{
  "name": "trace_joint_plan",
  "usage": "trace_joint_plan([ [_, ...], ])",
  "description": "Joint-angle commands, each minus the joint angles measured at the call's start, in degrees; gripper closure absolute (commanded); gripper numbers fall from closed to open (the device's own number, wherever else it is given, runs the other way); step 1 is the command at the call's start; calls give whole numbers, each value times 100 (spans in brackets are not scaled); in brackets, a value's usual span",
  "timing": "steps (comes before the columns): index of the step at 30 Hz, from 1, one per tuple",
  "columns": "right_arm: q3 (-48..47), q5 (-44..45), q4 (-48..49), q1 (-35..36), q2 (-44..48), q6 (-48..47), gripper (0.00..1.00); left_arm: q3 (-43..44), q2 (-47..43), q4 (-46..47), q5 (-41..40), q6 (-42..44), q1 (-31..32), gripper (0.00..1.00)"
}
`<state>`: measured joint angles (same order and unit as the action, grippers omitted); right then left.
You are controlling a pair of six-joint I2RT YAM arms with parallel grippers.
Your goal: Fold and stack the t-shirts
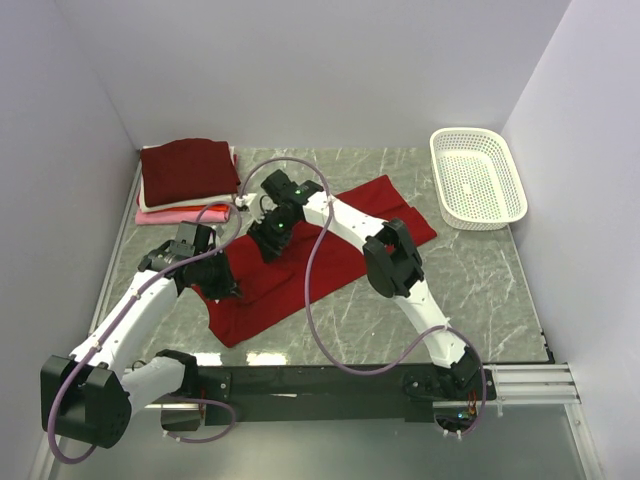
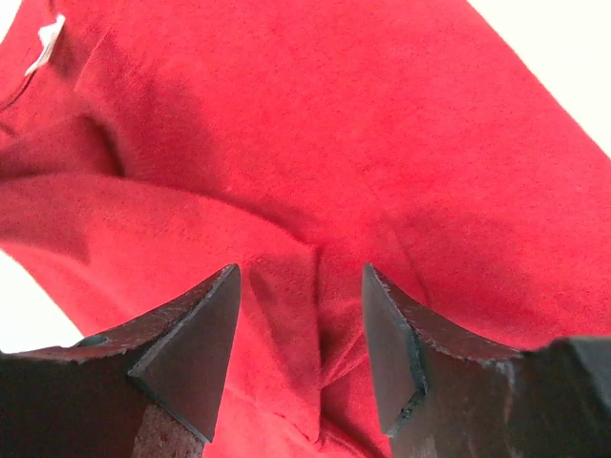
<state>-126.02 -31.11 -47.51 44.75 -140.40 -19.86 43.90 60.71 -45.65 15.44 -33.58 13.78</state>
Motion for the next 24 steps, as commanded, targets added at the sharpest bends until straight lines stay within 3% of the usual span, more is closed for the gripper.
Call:
trace_joint_plan([
  [1,-379,158,330,51,-84,307,39,92,-112,126,126,45,-7,100],
  [8,-398,62,198,121,-181,263,55,101,-129,126,126,89,-7,99],
  [19,-406,114,31,183,-304,228,52,75,-147,162,170,115,-7,100],
  [24,-424,123,13,174,-330,228,58,66,-156,144,143,124,-16,100],
])
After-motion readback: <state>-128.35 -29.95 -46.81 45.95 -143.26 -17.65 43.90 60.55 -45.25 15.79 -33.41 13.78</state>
